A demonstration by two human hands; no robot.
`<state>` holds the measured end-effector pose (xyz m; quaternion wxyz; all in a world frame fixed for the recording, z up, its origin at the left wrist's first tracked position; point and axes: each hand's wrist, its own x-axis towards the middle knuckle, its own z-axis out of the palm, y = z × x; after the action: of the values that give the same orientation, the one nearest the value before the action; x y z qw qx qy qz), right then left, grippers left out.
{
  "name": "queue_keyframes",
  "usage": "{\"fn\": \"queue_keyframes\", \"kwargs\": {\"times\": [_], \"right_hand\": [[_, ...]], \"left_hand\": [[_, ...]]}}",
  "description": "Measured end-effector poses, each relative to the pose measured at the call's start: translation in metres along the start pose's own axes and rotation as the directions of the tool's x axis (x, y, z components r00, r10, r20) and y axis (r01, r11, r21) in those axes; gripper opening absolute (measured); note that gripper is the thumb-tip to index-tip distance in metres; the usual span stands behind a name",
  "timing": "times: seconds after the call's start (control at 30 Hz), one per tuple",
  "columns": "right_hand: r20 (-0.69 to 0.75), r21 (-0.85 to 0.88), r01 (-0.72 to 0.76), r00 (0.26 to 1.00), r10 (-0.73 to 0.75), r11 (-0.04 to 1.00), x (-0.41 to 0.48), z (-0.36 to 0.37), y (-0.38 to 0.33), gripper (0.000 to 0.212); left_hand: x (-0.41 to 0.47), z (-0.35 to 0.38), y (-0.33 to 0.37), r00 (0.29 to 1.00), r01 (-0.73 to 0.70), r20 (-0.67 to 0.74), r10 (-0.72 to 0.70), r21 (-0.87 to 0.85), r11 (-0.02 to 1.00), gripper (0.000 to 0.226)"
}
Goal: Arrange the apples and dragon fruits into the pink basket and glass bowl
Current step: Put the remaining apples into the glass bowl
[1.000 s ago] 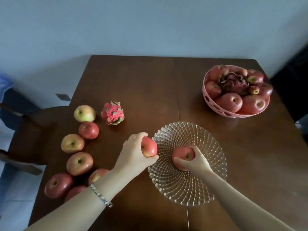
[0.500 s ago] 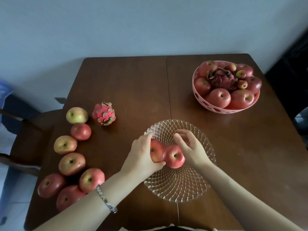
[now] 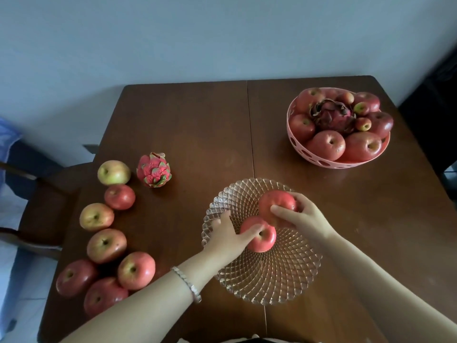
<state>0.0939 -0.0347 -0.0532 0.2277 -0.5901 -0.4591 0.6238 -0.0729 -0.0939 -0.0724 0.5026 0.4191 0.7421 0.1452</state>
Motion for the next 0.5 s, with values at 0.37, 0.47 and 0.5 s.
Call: {"fn": "queue_keyframes", "kwargs": {"times": [0.37, 0.47, 0.5], "right_hand": [[0.064, -0.346, 0.045, 0.998, -0.024, 0.937, 0.06, -0.005, -0.016, 0.062], [0.172, -0.567, 0.13, 0.984, -0.038, 0.814, 0.077, 0.0, -0.021, 0.054], [0.199, -0.627, 0.146, 0.98, -0.024, 0.766, 0.08, 0.002, -0.023, 0.055]], "left_hand": [[0.019, 0.027, -0.006, 0.982, 0.189, 0.123, -0.147, -0.514, 0.837, 0.052], [0.021, 0.028, -0.009, 0.987, 0.156, 0.103, -0.122, -0.471, 0.868, 0.053], [0.022, 0.027, -0.009, 0.986, 0.16, 0.112, -0.122, -0.464, 0.871, 0.054]]}}
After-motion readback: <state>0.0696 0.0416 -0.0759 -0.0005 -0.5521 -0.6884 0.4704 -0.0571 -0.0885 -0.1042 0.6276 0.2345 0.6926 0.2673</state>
